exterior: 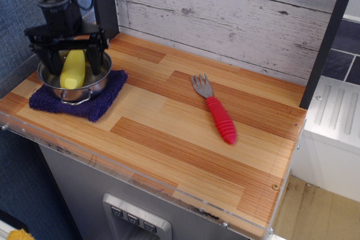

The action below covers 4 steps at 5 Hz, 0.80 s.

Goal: Place the yellow vegetable in the silver pot.

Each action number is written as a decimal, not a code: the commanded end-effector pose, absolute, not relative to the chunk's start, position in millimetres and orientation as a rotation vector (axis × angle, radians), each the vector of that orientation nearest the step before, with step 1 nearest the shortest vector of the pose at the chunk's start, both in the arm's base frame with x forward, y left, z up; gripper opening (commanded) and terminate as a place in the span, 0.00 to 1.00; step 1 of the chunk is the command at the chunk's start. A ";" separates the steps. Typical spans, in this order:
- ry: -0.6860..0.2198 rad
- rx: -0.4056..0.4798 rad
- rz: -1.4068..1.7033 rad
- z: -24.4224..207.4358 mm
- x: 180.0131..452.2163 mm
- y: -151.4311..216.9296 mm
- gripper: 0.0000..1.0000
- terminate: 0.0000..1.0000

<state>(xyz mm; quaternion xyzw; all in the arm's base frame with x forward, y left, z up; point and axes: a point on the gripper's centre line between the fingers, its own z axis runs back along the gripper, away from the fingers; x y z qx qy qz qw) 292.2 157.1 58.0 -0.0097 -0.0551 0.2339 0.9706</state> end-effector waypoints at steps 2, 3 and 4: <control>-0.317 0.006 0.406 163.3 298.7 130.5 1.00 0.00; -0.317 0.006 0.406 163.3 298.7 130.5 1.00 0.00; -0.317 0.006 0.406 163.3 298.7 130.5 1.00 0.00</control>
